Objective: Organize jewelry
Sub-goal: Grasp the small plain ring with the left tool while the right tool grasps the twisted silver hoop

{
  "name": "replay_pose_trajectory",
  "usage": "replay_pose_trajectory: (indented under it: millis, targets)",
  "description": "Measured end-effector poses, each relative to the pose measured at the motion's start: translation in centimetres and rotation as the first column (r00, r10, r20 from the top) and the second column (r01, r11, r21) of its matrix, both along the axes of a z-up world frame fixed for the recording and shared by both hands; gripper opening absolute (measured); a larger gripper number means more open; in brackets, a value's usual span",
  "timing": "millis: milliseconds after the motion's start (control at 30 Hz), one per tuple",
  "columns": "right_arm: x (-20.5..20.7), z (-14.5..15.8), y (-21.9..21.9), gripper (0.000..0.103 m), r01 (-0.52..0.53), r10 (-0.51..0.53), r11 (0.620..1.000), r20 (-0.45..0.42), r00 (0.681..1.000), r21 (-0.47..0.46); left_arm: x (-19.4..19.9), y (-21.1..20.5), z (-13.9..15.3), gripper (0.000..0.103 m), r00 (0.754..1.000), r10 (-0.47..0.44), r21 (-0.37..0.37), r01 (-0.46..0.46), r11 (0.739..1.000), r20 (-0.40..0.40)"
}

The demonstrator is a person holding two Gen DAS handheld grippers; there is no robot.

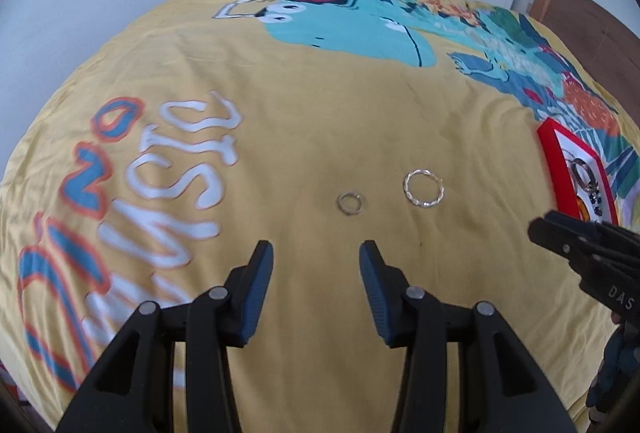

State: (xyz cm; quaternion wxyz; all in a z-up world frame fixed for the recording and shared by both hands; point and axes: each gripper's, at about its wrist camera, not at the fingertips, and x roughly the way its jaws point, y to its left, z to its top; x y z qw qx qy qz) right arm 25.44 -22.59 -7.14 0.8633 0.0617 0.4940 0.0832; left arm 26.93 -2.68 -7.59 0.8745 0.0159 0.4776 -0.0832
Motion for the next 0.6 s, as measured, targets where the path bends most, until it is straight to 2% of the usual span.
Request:
replay_pose_trajectory:
  millis: [300, 600]
  targets:
    - [6.8, -4.0, 1.9, 0.025, -0.095, 0.096, 0.995, -0.035, 0.995, 0.022, 4.1, -1.9, -2.8, 0.043, 0.996, -0.078, -0.024, 0.078, 0.997, -0.033]
    - [9.2, -6.5, 3.3, 0.025, -0.152, 0.151, 0.988, -0.077, 0.986, -0.006, 5.4, -1.8, -5.8, 0.042, 0.992, -0.095, -0.030, 0.093, 0.995, -0.083]
